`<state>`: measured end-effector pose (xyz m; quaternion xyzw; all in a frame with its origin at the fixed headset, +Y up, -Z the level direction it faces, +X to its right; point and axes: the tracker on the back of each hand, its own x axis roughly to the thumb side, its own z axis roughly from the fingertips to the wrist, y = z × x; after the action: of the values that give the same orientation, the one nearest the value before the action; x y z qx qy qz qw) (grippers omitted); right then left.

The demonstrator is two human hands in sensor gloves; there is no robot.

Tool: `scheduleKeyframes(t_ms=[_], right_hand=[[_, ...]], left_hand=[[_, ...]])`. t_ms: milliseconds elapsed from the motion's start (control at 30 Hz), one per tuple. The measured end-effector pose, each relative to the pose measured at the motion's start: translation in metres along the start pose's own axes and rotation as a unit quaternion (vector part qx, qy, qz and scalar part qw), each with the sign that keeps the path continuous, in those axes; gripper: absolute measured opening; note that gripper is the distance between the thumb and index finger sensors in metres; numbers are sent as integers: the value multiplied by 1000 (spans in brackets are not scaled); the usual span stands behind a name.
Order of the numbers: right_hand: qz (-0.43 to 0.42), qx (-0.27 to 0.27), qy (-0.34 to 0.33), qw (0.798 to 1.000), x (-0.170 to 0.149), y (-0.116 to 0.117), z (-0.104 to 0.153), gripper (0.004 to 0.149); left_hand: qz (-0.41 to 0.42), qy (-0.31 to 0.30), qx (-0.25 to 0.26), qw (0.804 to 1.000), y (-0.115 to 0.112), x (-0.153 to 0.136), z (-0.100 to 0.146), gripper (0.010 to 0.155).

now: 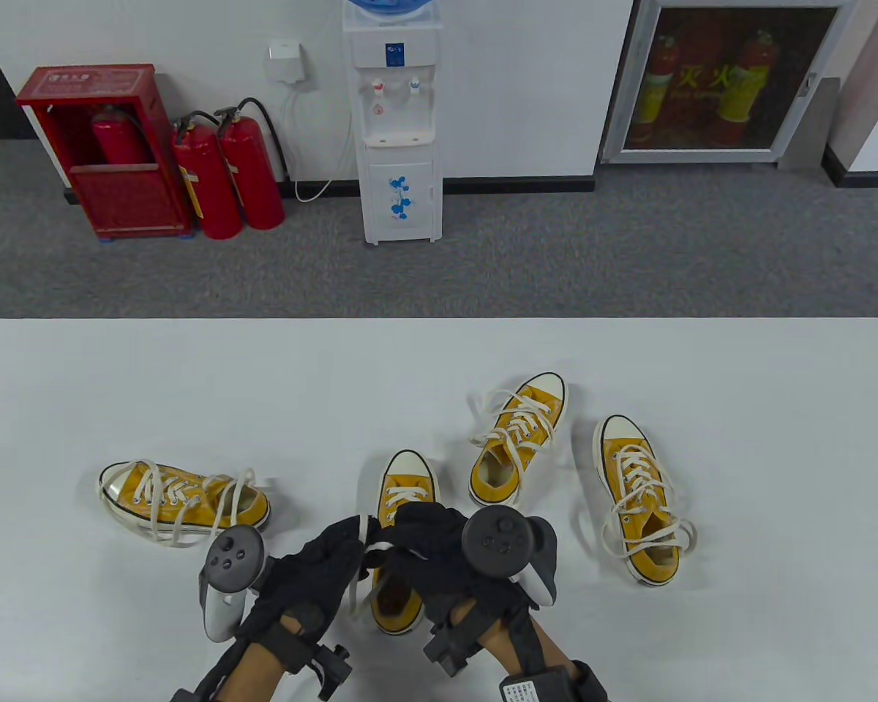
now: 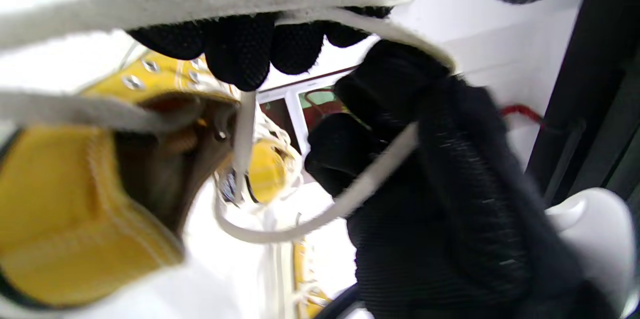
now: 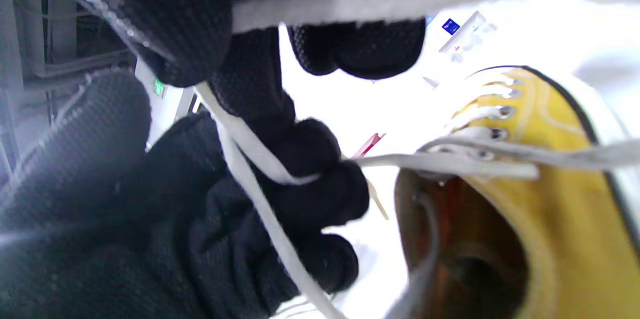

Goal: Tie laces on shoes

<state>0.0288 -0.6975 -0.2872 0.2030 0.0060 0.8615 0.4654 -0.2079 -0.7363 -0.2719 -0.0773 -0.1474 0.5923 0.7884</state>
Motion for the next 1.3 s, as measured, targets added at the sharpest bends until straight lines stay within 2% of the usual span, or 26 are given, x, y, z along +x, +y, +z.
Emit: scheduleKeyframes(t_ms=[200, 400, 500, 700, 833, 967, 1067, 1100, 1167, 1300], right_hand=[[-30, -2, 0, 1000, 0, -6, 0, 42], [-63, -5, -6, 998, -2, -8, -1, 42], [-76, -11, -1, 997, -3, -10, -1, 41], [-76, -33, 9, 996, -10, -11, -2, 41], [-37, -43, 31, 998, -16, -8, -2, 48], [-2, -57, 41, 998, -18, -9, -1, 54], [-7, -69, 33, 997, -16, -10, 0, 47], [-18, -61, 21, 998, -14, -9, 0, 47], [-15, -89, 1, 996, -8, -9, 3, 47], [-6, -86, -38, 996, 4, -5, 6, 52]], left_hand=[[-124, -17, 13, 992, 1, 14, 3, 66], [-270, -26, 15, 962, -6, 23, 4, 59], [-293, -29, 13, 956, -9, 25, 4, 54], [-221, -38, 8, 975, -9, 25, 3, 44], [-98, -33, -15, 994, -8, 22, 2, 39], [-28, -13, 11, 999, -1, 14, 3, 38], [18, 4, 27, 999, 6, 7, 3, 37], [38, 10, 41, 998, 8, 4, 3, 37], [67, 23, 57, 996, 12, 0, 4, 37], [90, 33, 78, 992, 19, -5, 5, 37]])
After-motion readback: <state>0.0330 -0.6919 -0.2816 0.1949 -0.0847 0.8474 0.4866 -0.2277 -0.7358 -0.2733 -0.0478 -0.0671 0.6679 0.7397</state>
